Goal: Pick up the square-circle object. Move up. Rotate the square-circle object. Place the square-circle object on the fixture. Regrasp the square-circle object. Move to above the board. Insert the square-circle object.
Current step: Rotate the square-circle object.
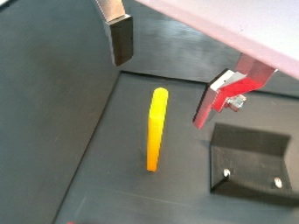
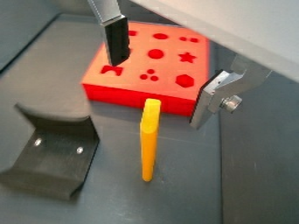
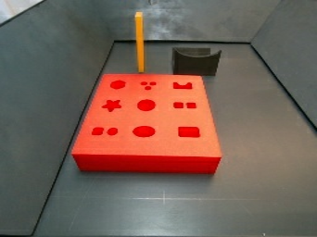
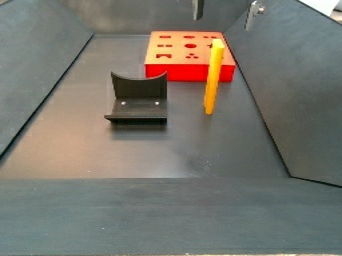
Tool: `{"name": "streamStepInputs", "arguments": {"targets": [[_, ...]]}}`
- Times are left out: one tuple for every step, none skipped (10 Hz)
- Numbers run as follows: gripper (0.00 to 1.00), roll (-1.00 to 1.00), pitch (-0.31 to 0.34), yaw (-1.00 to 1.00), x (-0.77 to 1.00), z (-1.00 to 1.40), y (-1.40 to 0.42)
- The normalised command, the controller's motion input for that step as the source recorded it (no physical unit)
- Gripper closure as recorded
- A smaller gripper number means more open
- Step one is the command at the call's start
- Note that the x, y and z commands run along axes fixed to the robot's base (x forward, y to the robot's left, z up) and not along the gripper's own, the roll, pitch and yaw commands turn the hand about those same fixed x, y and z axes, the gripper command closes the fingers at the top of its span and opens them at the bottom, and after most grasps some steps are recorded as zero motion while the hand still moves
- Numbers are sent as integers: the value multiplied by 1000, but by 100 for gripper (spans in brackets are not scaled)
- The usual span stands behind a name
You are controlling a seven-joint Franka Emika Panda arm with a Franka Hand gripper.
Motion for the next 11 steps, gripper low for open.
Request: {"name": "streamStepInputs", "arguments": {"targets": [[0,6,33,1000,36,-22,-3],[0,7,39,1000,36,-21,-3],[0,8,44,1000,36,-21,-3],[0,9,55,1000,36,-20,-3],[0,12,67,1000,37,-19,-3],[0,13,72,826,37,-18,-3],[0,13,70,584,38,-16,-3],[0,13,69,333,39,-14,-3],[0,13,68,200,0,-1000,0],[0,14,40,113,22,-1000,2],[0,12,15,90,31,-1000,0]]}}
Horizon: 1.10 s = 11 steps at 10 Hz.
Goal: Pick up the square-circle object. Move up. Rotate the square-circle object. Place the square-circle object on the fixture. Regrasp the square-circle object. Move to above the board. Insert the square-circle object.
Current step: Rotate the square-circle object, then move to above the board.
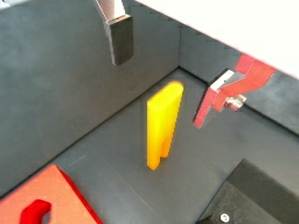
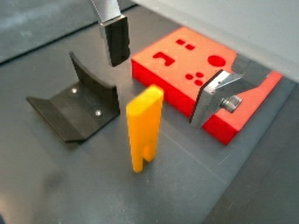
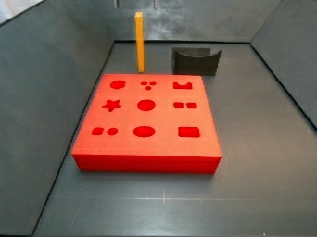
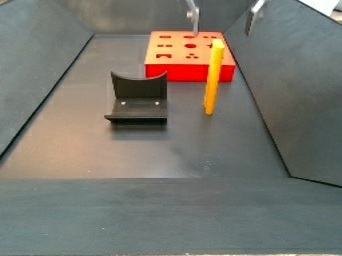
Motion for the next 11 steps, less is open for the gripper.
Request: {"name": "streamStepInputs", "arguments": {"targets": [[0,6,-16,66,27,-980,-6],[0,0,-34,58,19,-820,-12],[0,-7,-49,55,13,-659,-14],[0,-17,-57,52,11,-449,-16],[0,-29,-57,51,17,-245,-18],[100,-34,-56,50,0,0,0],[100,-38,-252,243,-1,1000,15],[100,-38,-240,234,-5,1000,14],[100,-37,-162,158,-15,1000,13],[100,-34,-116,126,-14,1000,13],[100,-27,-28,84,-11,1000,12]]}}
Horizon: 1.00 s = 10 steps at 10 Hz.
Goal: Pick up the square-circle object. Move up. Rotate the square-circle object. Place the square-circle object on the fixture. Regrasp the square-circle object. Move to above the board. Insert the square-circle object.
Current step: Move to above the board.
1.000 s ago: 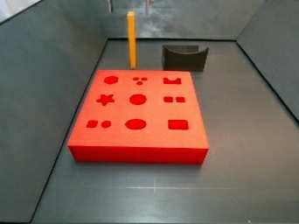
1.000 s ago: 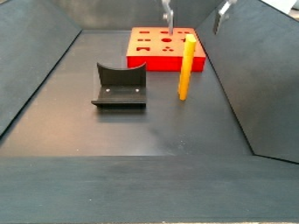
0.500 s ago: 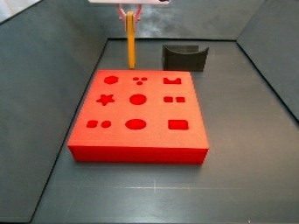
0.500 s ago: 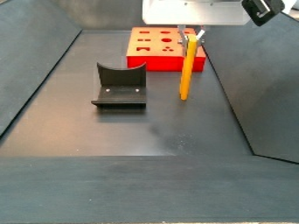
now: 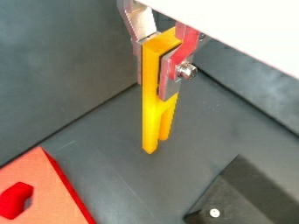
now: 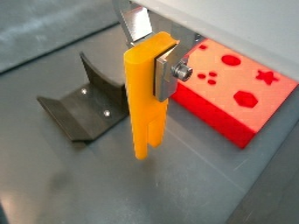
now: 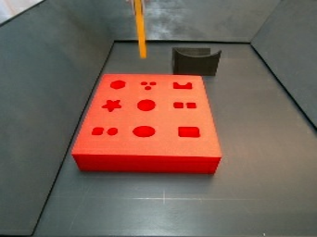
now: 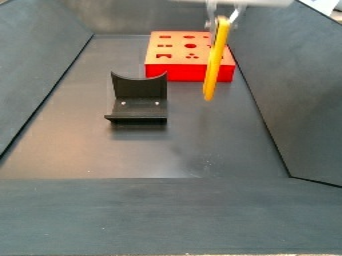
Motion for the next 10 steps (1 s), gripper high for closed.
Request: {"name": "streamStepInputs", "arguments": {"targets": [[100,-19,14,66,-10,1000,11],[100,-6,45,52,-7,1000,11],[100,5,72,47,-5,1000,12],[100,14,83,43,-2,1000,11],[100,20,87,41,-1,1000,10],[100,31,89,39,2,1000,10],[100,39,88,41,2,1000,11],[100,47,87,41,4,1000,11],[100,51,87,42,5,1000,10],[100,58,90,44,8,1000,10]]}}
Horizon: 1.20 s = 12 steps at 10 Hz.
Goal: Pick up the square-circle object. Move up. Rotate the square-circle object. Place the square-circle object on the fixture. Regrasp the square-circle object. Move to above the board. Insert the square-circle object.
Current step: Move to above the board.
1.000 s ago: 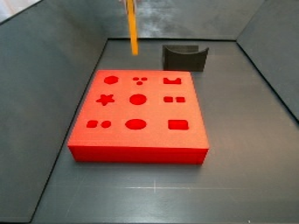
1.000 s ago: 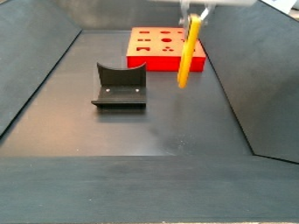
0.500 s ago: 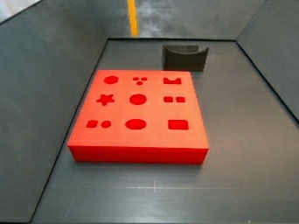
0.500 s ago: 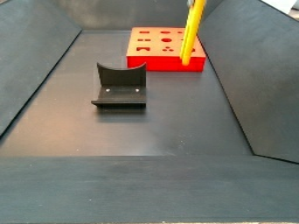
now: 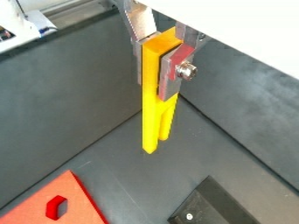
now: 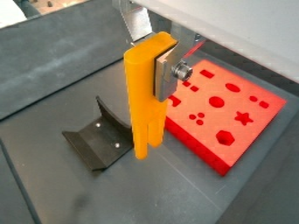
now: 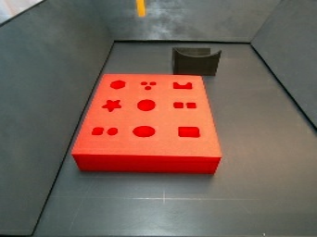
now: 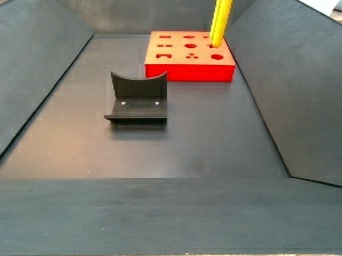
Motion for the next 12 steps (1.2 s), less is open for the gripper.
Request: {"name": "streamStepInputs", "arguments": {"targets": [[100,64,93,45,12,955,5],[100,68,93,46,9,791,1],[100,72,93,47,9,628,-2],[100,75,93,49,10,470,-4],[100,78,94,50,8,258,-6],[100,160,555,-319,206,-22,-1000],[100,163,522,-285,214,-38,-1000],[100,127,458,-166,232,-30,-1000],[100,41,337,-74,246,-30,-1000],[100,23,271,-45,245,-30,-1000],[100,-6,155,-8,250,-23,-1000],[100,-9,136,-5,253,-21,-1000]]}}
